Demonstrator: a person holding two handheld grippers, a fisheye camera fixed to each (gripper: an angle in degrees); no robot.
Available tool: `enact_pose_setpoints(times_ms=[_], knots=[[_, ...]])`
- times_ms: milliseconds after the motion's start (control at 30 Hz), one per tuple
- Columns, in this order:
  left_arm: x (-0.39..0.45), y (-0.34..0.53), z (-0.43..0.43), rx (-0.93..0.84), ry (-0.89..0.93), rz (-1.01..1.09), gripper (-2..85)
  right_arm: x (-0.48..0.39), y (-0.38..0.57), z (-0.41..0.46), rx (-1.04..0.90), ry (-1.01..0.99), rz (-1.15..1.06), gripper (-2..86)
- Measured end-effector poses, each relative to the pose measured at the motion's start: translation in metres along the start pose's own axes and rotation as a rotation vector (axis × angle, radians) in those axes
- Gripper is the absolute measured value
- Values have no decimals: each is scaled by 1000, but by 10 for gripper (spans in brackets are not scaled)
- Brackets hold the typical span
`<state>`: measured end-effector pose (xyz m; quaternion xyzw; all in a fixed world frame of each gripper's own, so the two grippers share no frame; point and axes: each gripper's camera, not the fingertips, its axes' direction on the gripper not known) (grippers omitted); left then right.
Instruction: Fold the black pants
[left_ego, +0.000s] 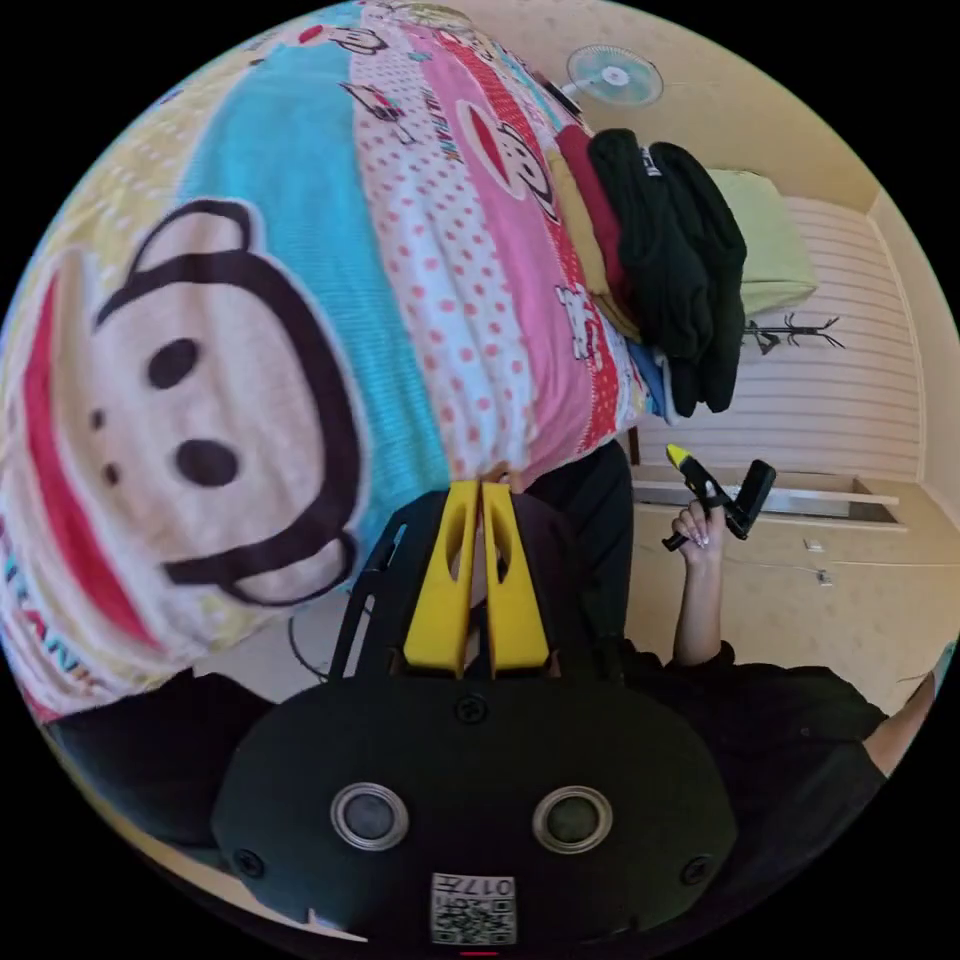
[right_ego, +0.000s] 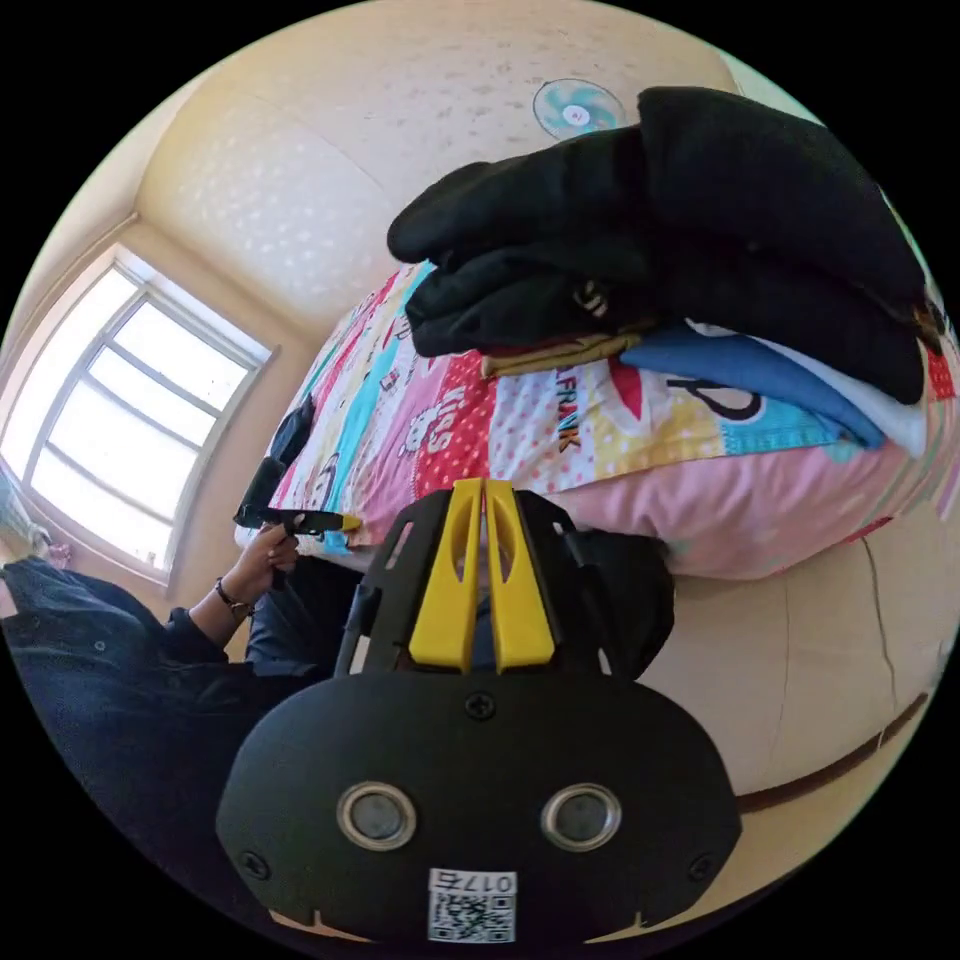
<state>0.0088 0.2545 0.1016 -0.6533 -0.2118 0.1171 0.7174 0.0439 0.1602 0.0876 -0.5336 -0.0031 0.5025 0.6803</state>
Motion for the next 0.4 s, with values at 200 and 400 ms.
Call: enact_pose_setpoints(times_ms=[200, 400], knots=[[-27, 37, -145, 342, -223, -68, -9, -95, -93, 82, -206, 151, -377, 4], [-57, 68, -144, 456, -324, -220, 0, -186, -151, 205, -285, 75, -489, 2]])
